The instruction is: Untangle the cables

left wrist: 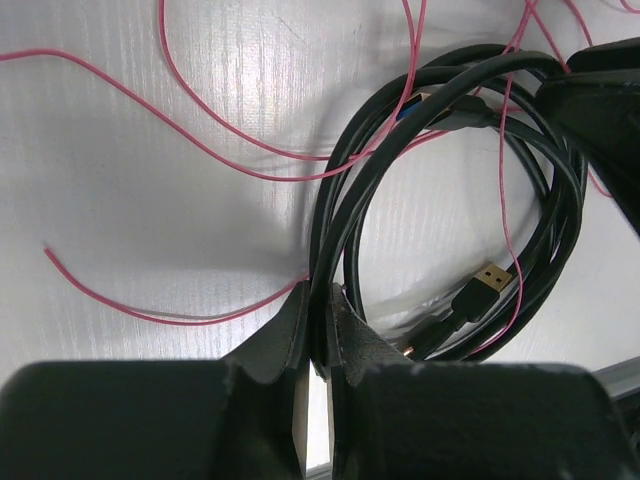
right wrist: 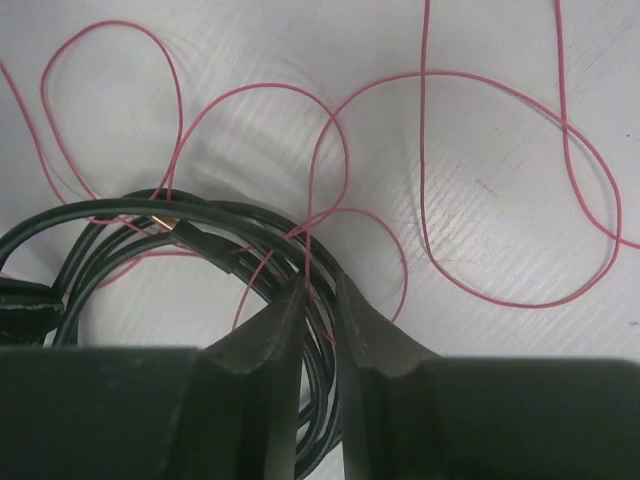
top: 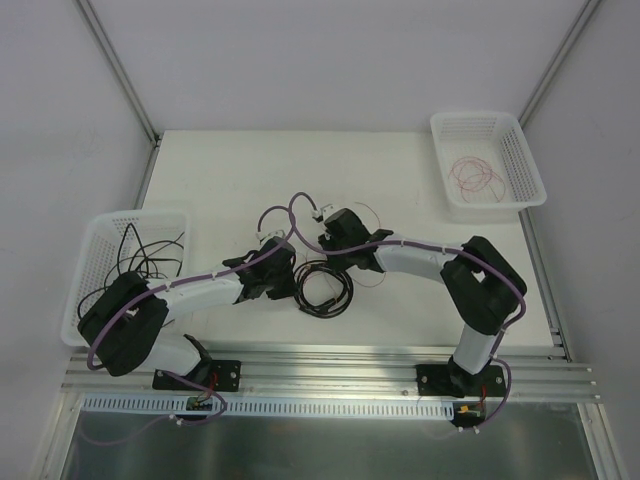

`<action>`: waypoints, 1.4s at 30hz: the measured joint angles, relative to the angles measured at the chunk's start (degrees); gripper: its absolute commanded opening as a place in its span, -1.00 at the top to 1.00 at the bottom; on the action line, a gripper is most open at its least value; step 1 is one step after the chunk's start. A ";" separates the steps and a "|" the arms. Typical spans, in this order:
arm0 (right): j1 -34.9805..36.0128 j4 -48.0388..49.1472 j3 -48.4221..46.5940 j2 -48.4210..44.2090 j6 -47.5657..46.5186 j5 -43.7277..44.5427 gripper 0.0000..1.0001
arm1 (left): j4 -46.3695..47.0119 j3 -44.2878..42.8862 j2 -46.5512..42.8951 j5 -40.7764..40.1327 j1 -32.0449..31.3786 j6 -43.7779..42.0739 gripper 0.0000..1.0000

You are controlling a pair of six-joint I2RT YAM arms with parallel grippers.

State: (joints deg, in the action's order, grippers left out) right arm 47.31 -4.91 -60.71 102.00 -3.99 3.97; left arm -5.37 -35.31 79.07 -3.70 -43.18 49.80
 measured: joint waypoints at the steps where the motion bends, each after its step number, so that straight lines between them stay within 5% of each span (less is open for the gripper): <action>1: 0.00 -0.07 0.02 -0.22 -0.20 -0.20 0.70 | -0.02 0.00 0.00 0.00 0.00 -0.07 1.00; 4: -0.02 -0.31 0.48 -1.38 -0.70 -0.44 0.99 | -0.04 0.00 -0.02 -0.02 0.00 -0.44 1.00; 21: -4.33 -10.62 1.05 -16.98 -1.01 -5.01 0.99 | -1.31 -0.81 -1.97 -1.38 1.53 -3.67 1.00; 32: -14.47 -16.96 5.35 -27.41 3.61 -10.56 0.99 | -7.72 2.38 -6.95 -2.84 7.93 -5.64 1.00; 37: -21.64 -25.90 3.63 -33.77 4.92 -3.48 0.99 | -9.90 4.46 -12.04 -2.95 12.59 -7.04 1.00; 42: -32.20 -32.57 -9.11 -42.14 4.83 4.50 0.99 | -11.96 4.98 -17.05 -3.54 18.03 -8.46 1.00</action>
State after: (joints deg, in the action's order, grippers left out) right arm 15.11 -37.47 -69.82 59.86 0.84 8.47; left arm -17.32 -30.33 62.02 -7.25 -25.15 41.34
